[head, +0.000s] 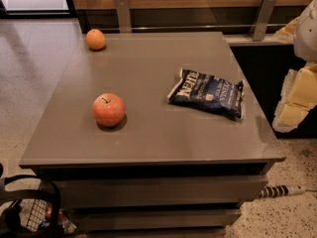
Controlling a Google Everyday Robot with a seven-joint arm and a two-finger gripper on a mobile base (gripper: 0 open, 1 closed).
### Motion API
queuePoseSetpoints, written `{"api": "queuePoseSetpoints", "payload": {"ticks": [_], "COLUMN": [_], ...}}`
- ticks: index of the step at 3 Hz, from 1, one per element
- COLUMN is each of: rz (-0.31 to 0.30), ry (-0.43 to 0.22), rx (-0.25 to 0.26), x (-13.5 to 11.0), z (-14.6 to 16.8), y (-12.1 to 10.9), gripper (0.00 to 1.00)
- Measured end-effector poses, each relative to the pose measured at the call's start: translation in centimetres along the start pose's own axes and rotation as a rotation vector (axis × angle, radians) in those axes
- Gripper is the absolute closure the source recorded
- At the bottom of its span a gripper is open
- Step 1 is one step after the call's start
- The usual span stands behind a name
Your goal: Move apple near orange
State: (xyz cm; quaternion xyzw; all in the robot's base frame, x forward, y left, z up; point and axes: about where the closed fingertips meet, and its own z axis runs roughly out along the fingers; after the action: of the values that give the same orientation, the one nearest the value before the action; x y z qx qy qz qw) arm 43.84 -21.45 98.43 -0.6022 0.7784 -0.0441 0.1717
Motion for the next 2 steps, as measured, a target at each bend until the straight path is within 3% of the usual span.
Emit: {"api": "queuePoseSetpoints", "payload": {"ticks": [1, 2], "rz": [-0.001, -0.012], "ry": [-0.003, -0.067], "rx": [0.003, -0.005], "x": [-0.1, -1.5], "z": [-0.1, 0.1], "y": [0.0, -0.2], "gripper": [0.00, 0.00]}}
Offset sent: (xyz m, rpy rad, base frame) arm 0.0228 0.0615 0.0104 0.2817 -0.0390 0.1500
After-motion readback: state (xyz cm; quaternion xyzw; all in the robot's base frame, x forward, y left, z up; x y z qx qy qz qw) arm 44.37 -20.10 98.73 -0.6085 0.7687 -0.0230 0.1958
